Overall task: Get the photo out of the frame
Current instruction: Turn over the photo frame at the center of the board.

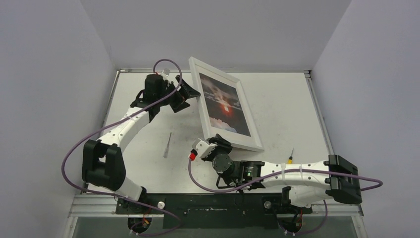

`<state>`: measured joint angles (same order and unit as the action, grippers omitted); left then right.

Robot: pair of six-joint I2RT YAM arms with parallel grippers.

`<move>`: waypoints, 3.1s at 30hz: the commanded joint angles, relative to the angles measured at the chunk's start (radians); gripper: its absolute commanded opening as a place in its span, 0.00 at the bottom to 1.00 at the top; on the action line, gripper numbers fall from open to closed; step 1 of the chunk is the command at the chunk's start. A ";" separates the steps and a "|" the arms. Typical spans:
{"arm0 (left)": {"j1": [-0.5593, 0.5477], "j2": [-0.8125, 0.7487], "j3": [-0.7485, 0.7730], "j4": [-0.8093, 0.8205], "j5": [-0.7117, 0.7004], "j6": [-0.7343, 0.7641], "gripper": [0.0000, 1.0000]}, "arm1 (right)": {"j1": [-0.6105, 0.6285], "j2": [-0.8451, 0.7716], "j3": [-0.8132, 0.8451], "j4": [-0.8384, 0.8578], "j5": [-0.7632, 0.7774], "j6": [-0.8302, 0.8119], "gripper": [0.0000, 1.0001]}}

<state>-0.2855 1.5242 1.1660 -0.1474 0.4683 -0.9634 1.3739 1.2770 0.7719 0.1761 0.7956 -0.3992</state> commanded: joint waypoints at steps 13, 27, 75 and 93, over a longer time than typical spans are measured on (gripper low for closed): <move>-0.053 0.128 0.162 0.009 -0.068 -0.011 0.50 | 0.016 -0.111 0.010 0.008 -0.061 0.071 0.15; -0.087 -0.021 0.128 -0.027 -0.196 -0.058 0.10 | 0.017 -0.178 0.093 -0.168 -0.113 0.244 0.91; -0.113 -0.225 0.095 -0.034 -0.243 -0.163 0.17 | 0.013 0.572 1.147 -1.351 0.281 0.816 0.22; 0.364 -0.454 -0.064 -0.193 0.013 -0.006 0.97 | -0.069 0.411 1.090 -1.002 0.070 0.631 0.05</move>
<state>0.0223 1.1427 1.1374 -0.3107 0.4255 -1.0286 1.3365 1.7809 1.8153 -0.9890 0.9203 0.2962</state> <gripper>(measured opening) 0.973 0.315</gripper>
